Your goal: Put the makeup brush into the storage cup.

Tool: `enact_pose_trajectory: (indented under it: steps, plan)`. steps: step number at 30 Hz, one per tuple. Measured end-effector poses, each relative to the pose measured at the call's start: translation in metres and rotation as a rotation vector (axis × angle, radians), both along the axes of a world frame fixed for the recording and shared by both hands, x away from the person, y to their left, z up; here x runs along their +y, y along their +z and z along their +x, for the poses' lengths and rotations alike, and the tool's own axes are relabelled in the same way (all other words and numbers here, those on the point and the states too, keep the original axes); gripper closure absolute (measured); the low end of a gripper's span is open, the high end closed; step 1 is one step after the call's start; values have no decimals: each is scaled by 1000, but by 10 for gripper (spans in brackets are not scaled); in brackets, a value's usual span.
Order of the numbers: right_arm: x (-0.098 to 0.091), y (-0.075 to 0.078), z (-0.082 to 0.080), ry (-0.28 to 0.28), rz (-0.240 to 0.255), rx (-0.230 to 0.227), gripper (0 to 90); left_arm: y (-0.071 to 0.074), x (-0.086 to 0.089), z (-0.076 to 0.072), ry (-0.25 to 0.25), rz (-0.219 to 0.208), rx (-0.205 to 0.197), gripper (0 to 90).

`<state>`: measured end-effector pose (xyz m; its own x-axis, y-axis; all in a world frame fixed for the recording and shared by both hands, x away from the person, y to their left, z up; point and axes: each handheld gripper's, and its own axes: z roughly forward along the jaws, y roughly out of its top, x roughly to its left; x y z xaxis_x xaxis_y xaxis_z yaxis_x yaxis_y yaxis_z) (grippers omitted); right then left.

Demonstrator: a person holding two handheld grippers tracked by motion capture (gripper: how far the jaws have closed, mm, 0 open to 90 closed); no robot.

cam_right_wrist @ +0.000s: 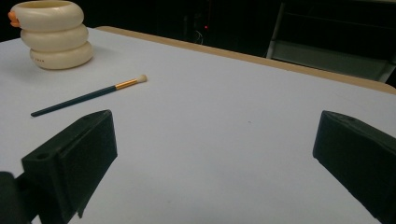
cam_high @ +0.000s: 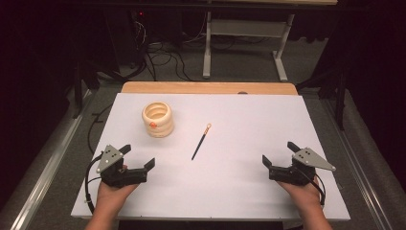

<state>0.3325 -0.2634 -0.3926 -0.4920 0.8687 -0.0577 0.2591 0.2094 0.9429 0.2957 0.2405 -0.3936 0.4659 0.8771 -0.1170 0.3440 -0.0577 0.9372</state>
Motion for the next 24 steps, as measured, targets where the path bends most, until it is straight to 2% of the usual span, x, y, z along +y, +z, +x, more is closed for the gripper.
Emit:
enact_pose_trajectory:
  steps: [15,24]
  plan:
    - [0,-1,1,-4,-8,5,9,-1,1,2,12,22,15,6]
    - [-1,-3,1,-10,-14,11,10,-5,-1,5,8,65,63,6]
